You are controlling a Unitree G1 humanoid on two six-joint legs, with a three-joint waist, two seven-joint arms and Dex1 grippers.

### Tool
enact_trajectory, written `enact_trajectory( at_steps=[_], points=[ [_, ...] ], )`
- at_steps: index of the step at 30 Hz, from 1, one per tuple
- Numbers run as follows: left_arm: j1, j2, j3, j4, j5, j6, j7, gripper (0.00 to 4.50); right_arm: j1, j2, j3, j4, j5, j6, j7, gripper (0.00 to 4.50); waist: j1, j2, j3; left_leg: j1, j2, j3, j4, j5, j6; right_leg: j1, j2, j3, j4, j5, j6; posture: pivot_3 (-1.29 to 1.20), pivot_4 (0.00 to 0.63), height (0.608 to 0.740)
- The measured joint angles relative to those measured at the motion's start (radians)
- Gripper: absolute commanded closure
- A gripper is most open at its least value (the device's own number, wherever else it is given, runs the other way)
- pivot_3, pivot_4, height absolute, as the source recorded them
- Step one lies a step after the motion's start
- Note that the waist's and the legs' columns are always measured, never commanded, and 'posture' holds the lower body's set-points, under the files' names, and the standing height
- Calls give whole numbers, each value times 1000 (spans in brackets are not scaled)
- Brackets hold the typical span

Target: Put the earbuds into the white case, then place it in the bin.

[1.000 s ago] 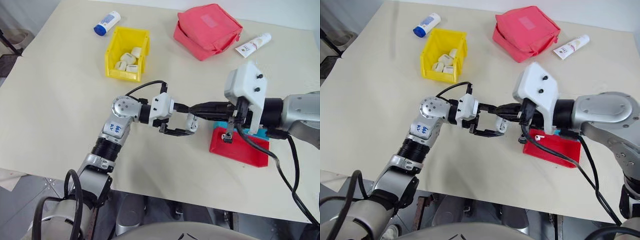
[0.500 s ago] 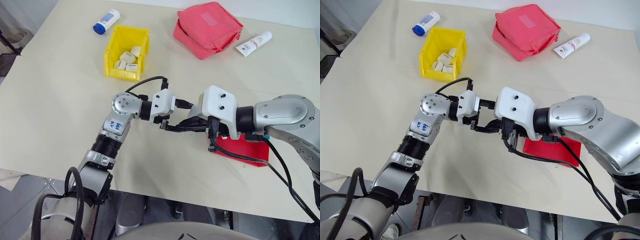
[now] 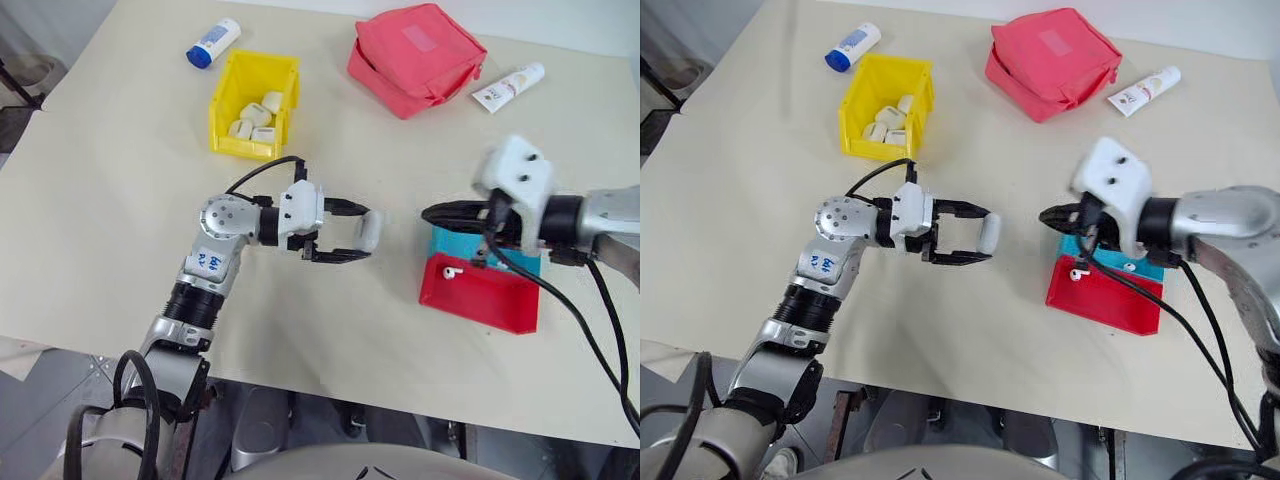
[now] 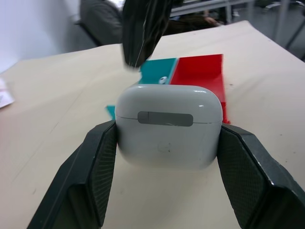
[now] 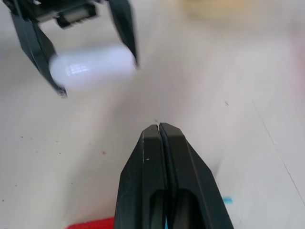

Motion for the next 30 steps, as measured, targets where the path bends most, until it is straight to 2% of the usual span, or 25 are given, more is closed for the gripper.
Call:
enact_trajectory(
  at_steps=[2, 6, 14, 19, 25, 30],
  points=[
    [9, 4, 17, -24, -17, 13, 15, 1711, 90, 31, -34, 31, -25, -97, 18, 3918, 0, 0, 0, 0, -1, 1, 0, 0, 1, 0, 0, 0, 1, 0, 0, 0, 150, 740],
    [20, 5, 59, -55, -51, 32, 49, 1711, 208, 75, -84, 71, -28, -202, 71, 2668, -1, 0, 0, 1, -1, 1, 0, 1, 1, 0, 0, 1, 2, 0, 1, 0, 150, 740],
    [33, 12, 133, -67, -63, 49, 161, 1711, 198, 135, -92, 161, 20, -254, 146, 35, -5, 0, 0, 2, 0, 1, 0, 4, -1, -1, 1, 2, 5, 0, 1, 0, 150, 740],
    [-39, 68, 213, 85, 11, 35, 365, 1711, 121, 141, -64, 211, 3, -268, 153, 35, -4, 0, 0, 3, 0, 1, 0, 4, -1, -1, 1, 2, 6, 0, 1, 0, 150, 740],
    [-245, 138, 337, 478, 81, -27, 686, 1711, 36, 171, -9, 250, -20, -282, 159, 35, -3, -1, 1, 1, -2, 1, 0, 4, -1, -4, -1, -1, 7, 0, 1, 0, 150, 740],
    [-354, 157, 358, 732, 95, -130, 687, 1711, -52, 191, 19, 292, -31, -291, 174, 35, -1, -1, 1, 1, -8, 1, -1, 5, 1, -6, -9, -11, 10, 0, 1, 0, 150, 740]
  ],
)
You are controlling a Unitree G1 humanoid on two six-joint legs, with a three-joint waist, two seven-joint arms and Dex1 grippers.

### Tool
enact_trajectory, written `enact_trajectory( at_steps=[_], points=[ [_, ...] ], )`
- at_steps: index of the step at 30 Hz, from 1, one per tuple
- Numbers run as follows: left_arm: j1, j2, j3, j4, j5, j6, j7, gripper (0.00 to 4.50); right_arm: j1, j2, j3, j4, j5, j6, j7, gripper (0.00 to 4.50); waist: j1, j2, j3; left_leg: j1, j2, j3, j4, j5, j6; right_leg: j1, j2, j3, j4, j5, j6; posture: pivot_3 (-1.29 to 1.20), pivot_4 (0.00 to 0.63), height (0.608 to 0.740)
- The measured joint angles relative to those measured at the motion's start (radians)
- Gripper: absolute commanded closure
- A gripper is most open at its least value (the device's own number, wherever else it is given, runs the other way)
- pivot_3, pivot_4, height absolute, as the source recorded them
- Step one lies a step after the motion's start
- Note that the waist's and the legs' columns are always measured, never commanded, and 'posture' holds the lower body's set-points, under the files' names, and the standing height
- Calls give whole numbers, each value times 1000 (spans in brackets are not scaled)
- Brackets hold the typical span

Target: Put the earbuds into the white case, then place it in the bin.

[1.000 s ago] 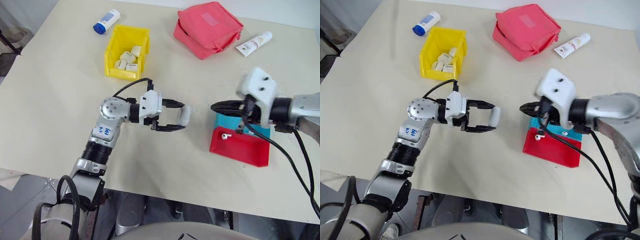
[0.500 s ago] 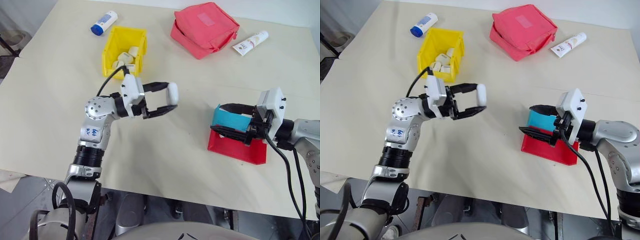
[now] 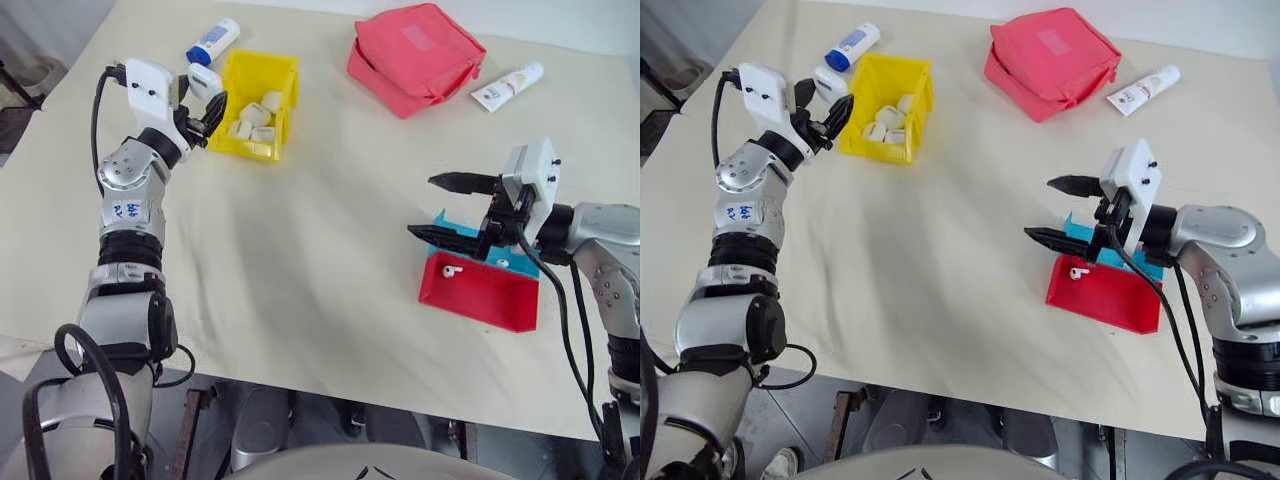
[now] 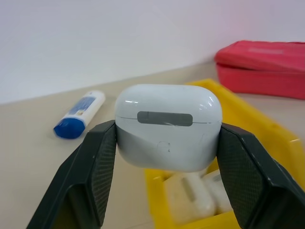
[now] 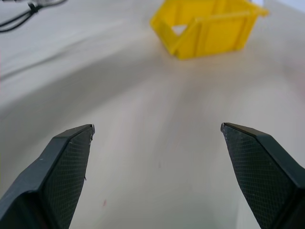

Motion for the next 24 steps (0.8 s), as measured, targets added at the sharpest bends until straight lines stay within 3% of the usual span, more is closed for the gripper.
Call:
enact_trajectory(
  at_steps=[10, 11, 15, 20, 24],
  points=[
    [-114, -12, -8, 218, 20, -103, -145, 1711, -29, 2, 8, 42, -22, -17, 32, 35, -2, -4, 2, -1, -6, -1, 0, 1, 4, 0, -5, -16, 2, 1, 2, 0, 150, 740],
    [-116, -16, -8, 223, 20, -106, -161, 998, -29, 2, 8, 44, -25, -17, 34, 0, -2, -4, 2, -1, -6, -1, 0, 1, 4, 0, -6, -18, 2, 1, 2, 0, 150, 740],
    [-131, -20, -9, 257, 34, -106, -155, 26, -47, 7, 12, 51, -36, -19, 38, 0, -8, -4, 2, -1, -6, 0, 0, 1, 4, 0, -6, -20, 2, 1, 2, 0, 150, 740],
    [-143, -14, -20, 259, 71, -130, -119, 26, -50, 13, 18, 58, -46, -23, 42, 0, -10, -4, 2, -1, -6, 0, 0, 1, 4, 0, -6, -20, 2, 1, 2, 0, 150, 740],
    [-101, -4, -21, 168, 57, -173, -222, 26, -45, 13, 17, 58, -46, -29, 46, 0, -11, -4, 2, -1, -6, 0, 0, 1, 4, 0, -6, -20, 2, 1, 2, 0, 150, 740]
  ],
)
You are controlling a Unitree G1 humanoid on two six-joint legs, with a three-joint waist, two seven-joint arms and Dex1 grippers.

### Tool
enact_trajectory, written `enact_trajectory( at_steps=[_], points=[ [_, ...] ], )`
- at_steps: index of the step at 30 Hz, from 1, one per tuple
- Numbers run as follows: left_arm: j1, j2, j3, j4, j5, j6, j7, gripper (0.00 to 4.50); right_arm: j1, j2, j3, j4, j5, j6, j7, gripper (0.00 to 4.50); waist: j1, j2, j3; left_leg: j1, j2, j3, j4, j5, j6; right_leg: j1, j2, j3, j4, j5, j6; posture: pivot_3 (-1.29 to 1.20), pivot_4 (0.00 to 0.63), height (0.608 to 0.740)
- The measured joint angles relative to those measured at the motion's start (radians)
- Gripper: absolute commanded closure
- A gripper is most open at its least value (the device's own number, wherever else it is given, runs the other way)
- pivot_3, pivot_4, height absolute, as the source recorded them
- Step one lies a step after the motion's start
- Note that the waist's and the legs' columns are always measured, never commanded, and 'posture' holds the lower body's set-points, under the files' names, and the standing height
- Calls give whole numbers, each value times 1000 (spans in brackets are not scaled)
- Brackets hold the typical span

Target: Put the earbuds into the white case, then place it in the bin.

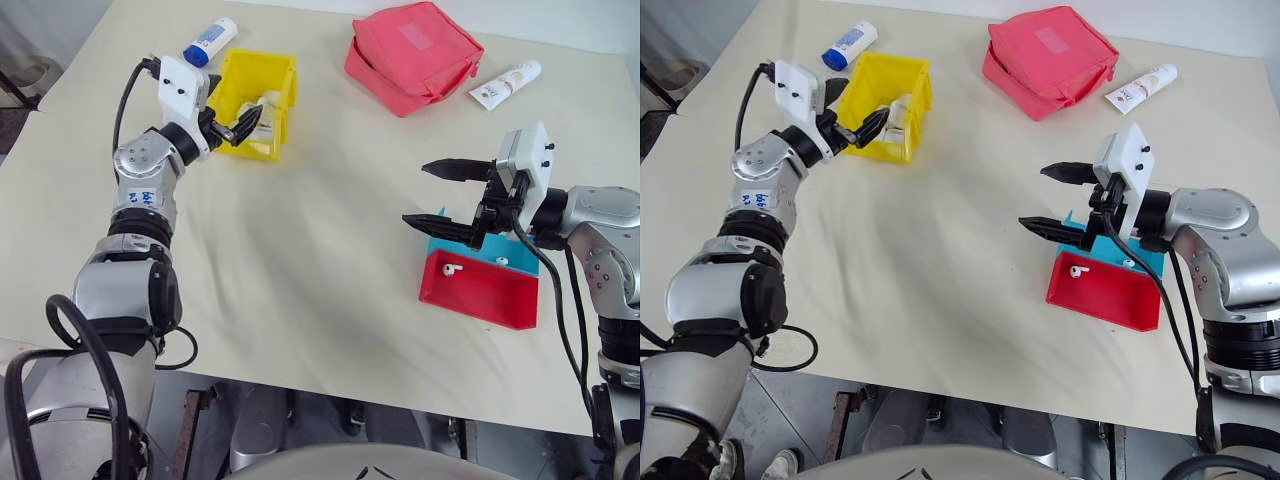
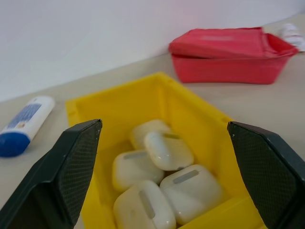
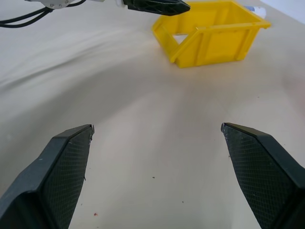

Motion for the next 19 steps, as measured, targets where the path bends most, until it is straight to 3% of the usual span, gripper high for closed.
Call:
enact_trajectory(
  at_steps=[6, 13, 19],
  points=[
    [375, 46, 12, -605, -245, 270, -301, 26, 55, -18, -17, -1, 4, -5, 28, 0, -23, 0, 0, 0, 1, -1, -1, 0, 0, 1, -4, 3, 0, 0, 0, 0, 150, 740],
    [729, 197, 93, -1085, -399, 533, -319, 26, 154, -47, -55, 51, 8, -69, 115, 0, -18, 0, 0, 4, 3, -2, 0, 1, -1, 6, -5, 12, -2, 0, 0, 0, 150, 740],
    [889, 196, 150, -1264, -450, 606, -243, 26, 197, -69, -61, 134, -17, -150, 168, 0, -12, 0, 0, 3, 2, -2, 0, 1, 0, 6, -6, 12, -3, 0, 0, 0, 150, 740]
  ],
)
